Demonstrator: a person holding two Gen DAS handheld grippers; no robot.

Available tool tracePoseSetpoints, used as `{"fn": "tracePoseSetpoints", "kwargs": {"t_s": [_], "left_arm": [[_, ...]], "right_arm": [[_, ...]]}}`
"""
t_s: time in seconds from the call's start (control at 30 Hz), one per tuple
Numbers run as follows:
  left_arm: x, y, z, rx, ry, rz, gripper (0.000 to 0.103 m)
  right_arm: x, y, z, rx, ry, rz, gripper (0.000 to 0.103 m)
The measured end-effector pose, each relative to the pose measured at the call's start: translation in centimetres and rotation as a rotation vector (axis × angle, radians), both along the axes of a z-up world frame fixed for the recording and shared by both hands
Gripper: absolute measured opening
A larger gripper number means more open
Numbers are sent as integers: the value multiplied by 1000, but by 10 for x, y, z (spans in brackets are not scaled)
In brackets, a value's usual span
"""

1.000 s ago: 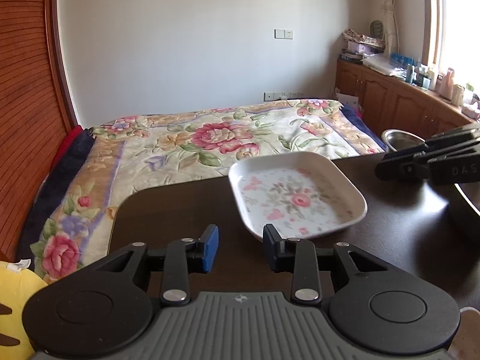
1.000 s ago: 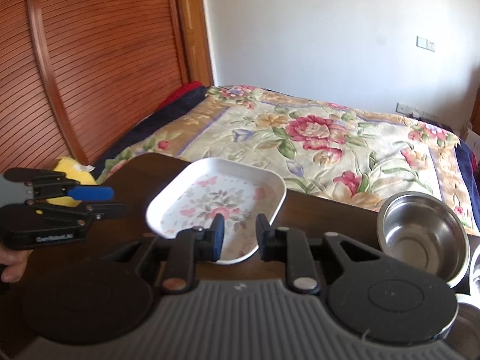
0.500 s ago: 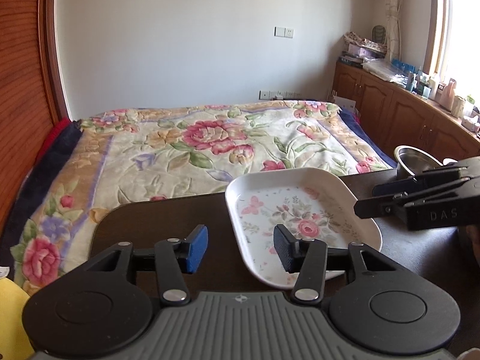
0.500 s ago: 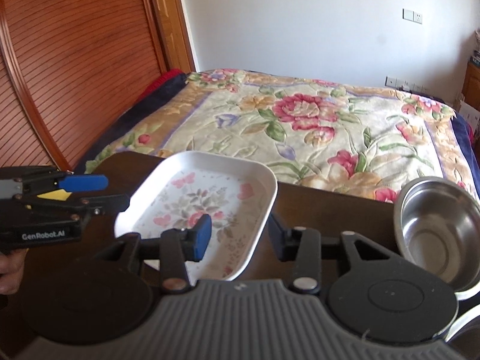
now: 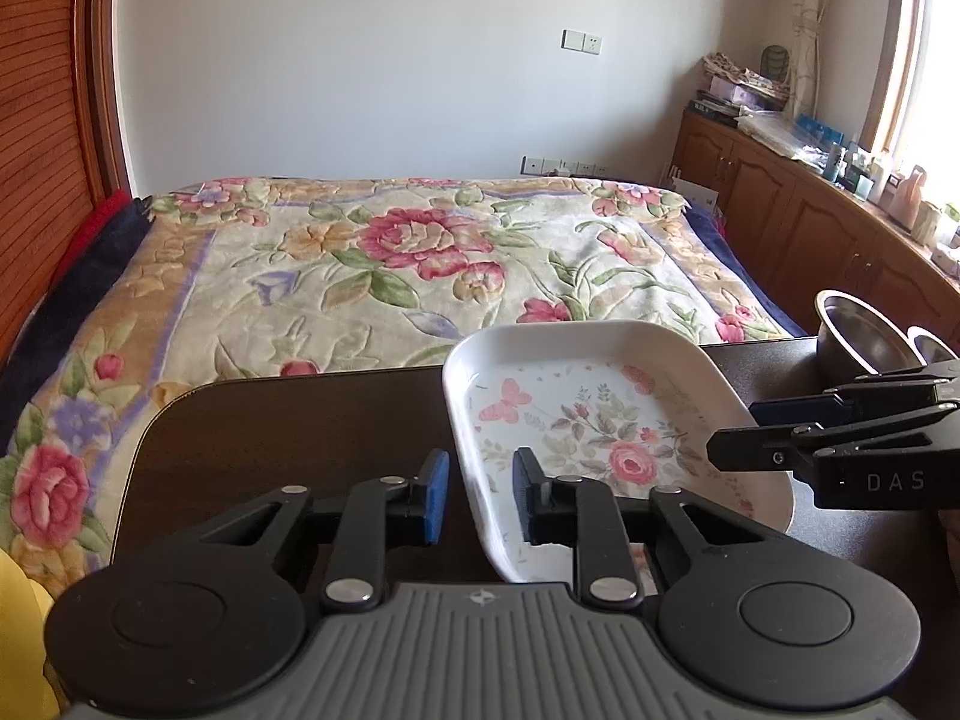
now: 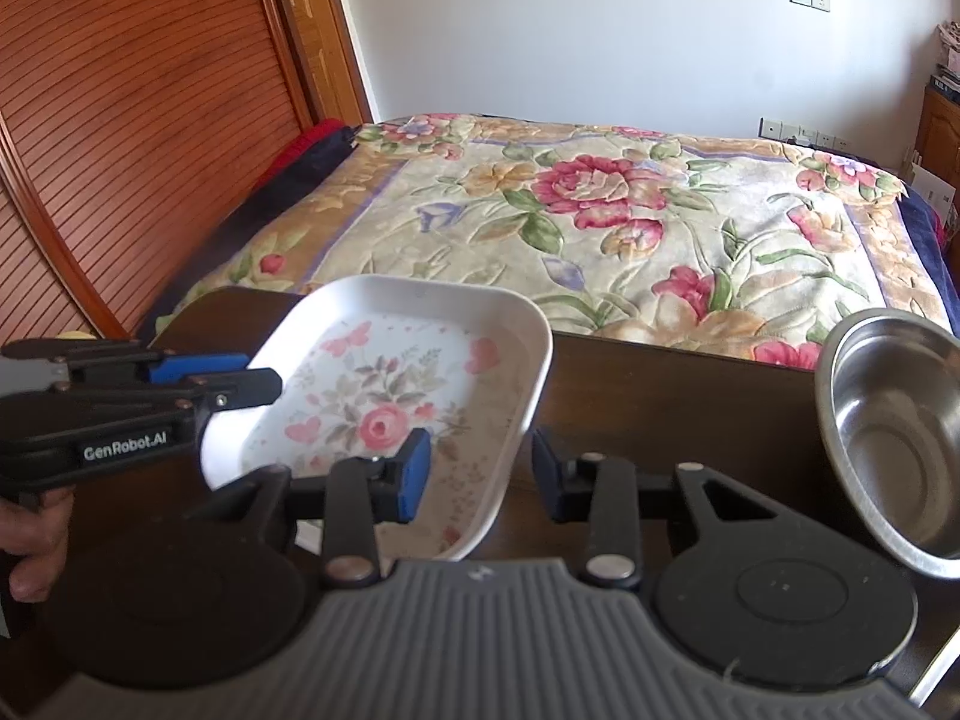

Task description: Organize plates and bowls

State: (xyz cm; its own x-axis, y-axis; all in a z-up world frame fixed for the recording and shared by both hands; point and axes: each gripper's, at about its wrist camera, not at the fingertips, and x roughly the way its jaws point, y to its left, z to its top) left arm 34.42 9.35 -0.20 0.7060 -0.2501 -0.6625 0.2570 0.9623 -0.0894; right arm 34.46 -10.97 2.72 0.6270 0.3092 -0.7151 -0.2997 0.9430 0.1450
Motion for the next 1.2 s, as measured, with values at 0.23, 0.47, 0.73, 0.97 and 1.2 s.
{"fn": "tracePoseSetpoints", "kwargs": {"t_s": [0.23,0.47,0.73,0.97,1.2], "left_arm": [[5,2,-7,-10,27,6,16],[5,1,-8,-17,33,5,12],[-11,5,4,-5,41,23,12],[-33,3,17,19,11,16,12],[-50,2,25,29,1,5,12]], "right_arm": [[5,-5,-8,16,27,-30,27],[5,-5,-9,22,27,-39,16],[-12,-3,-2,46,20,5,16],[-27,-5,7,59,4,27,16],[-38,-11,16,69,-14,42,16]]}}
